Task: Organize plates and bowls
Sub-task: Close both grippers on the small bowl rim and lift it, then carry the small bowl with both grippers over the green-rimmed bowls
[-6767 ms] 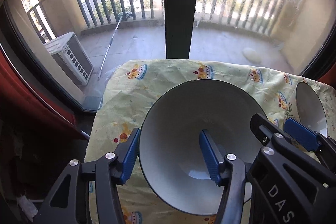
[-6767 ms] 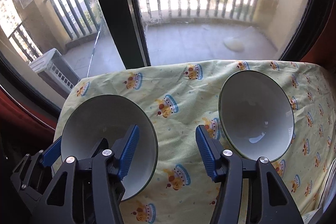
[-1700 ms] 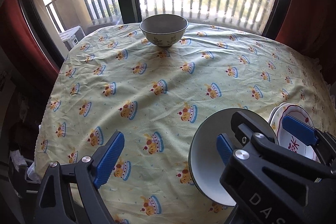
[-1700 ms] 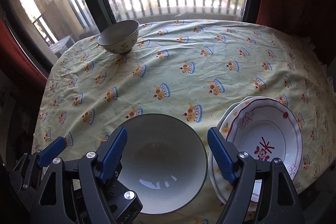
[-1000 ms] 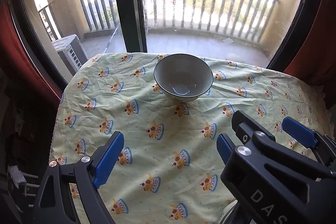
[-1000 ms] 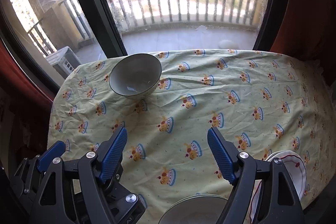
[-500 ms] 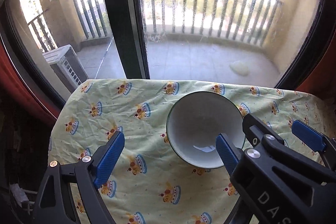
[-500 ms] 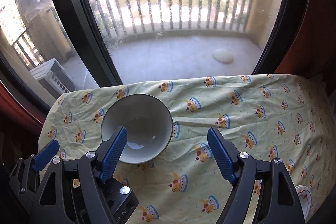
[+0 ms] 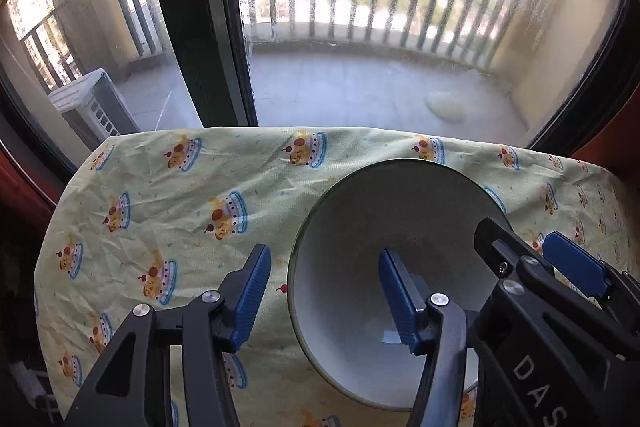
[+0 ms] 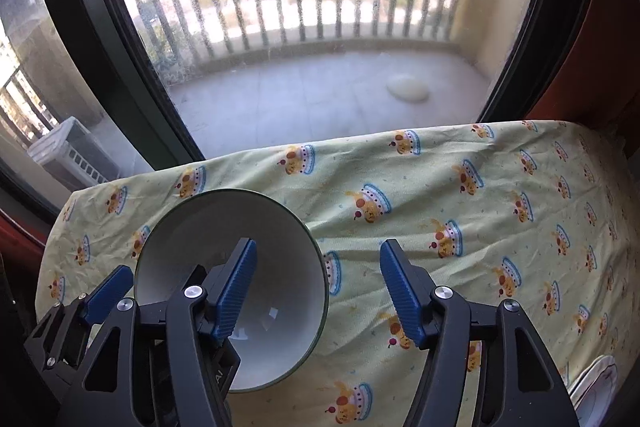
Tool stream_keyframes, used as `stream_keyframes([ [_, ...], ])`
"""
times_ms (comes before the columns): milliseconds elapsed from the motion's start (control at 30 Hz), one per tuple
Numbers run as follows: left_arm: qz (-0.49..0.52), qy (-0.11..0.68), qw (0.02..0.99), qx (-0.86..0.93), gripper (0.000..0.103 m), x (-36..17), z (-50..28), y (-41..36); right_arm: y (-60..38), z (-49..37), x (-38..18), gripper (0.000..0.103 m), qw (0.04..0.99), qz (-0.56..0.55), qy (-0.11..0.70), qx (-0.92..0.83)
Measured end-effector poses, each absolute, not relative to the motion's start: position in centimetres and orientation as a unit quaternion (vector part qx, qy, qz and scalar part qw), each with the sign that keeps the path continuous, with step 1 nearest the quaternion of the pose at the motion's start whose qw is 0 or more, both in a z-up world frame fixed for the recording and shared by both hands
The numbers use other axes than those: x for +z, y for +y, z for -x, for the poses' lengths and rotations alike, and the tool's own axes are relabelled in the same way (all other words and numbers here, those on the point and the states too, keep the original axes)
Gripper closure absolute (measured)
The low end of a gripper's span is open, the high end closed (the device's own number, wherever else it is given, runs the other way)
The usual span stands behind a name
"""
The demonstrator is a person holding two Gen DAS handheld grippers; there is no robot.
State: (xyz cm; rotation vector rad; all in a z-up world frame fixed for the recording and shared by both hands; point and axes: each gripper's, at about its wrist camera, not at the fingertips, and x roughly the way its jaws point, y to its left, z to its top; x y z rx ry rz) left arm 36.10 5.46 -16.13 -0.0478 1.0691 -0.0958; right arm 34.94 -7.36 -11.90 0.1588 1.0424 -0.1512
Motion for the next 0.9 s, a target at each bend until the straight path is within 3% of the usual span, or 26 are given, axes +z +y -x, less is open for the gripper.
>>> stream_keyframes([
  [67, 0.015, 0.508, 0.860, -0.044, 0.054, -16.6, -36.3, 5.3, -7.6, -35.3, -12.7, 0.053, 0.855, -0.083, 0.505, -0.077],
  [267, 0.020, 0.506, 0.860, -0.056, 0.068, -17.2, -36.7, 5.3, -7.7, -35.6, -13.7, 0.070, 0.853, -0.095, 0.508, -0.075],
  [367, 0.022, 0.504, 0.862, -0.052, 0.080, -17.1, -36.7, 5.7, -7.5, -35.6, -13.7, 0.081, 0.855, -0.098, 0.505, -0.066],
  [900, 0.010, 0.509, 0.859, -0.057, 0.082, -16.4, -36.3, 5.4, -7.4, -34.8, -12.6, 0.082, 0.857, -0.092, 0.502, -0.073],
])
